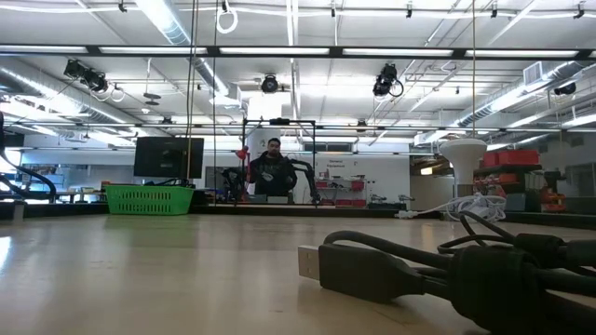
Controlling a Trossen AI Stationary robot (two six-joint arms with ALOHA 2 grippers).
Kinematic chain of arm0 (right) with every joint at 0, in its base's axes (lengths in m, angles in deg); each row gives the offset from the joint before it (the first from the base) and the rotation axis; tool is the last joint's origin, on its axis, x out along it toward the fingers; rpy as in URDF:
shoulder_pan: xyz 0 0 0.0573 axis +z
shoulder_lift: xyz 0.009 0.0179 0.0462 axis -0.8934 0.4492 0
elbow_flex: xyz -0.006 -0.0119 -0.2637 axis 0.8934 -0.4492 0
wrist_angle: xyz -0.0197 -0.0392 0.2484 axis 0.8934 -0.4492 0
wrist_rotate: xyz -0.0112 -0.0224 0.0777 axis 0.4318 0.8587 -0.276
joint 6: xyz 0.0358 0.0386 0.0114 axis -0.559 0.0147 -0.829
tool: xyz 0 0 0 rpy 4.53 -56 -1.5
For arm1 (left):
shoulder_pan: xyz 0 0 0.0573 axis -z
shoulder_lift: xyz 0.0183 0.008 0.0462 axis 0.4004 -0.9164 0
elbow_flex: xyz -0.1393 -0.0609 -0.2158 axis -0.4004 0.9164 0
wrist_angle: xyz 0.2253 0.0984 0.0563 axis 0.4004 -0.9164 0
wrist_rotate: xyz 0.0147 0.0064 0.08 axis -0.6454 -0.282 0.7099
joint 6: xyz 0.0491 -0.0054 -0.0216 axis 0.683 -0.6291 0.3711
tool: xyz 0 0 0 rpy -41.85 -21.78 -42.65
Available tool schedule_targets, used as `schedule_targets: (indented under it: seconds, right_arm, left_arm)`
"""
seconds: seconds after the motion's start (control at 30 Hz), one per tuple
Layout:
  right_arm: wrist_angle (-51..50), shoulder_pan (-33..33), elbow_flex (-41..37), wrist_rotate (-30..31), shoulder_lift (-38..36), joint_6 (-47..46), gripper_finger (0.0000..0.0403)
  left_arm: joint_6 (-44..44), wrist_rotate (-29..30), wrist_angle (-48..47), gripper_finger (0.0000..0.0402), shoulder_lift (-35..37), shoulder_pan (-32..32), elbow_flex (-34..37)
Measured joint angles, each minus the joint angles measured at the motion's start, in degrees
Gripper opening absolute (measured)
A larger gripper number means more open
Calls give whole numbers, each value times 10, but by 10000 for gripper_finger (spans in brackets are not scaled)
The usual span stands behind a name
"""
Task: Pick & Place USB Port
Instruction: Put the green charger cable into the yellow bin
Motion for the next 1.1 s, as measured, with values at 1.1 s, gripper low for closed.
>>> schedule_targets:
  seconds: [1.1]
  right_arm:
    - [-196, 92, 0, -371, 112, -379, 0]
  left_arm:
    - [-22, 14, -80, 30, 1, 3, 0]
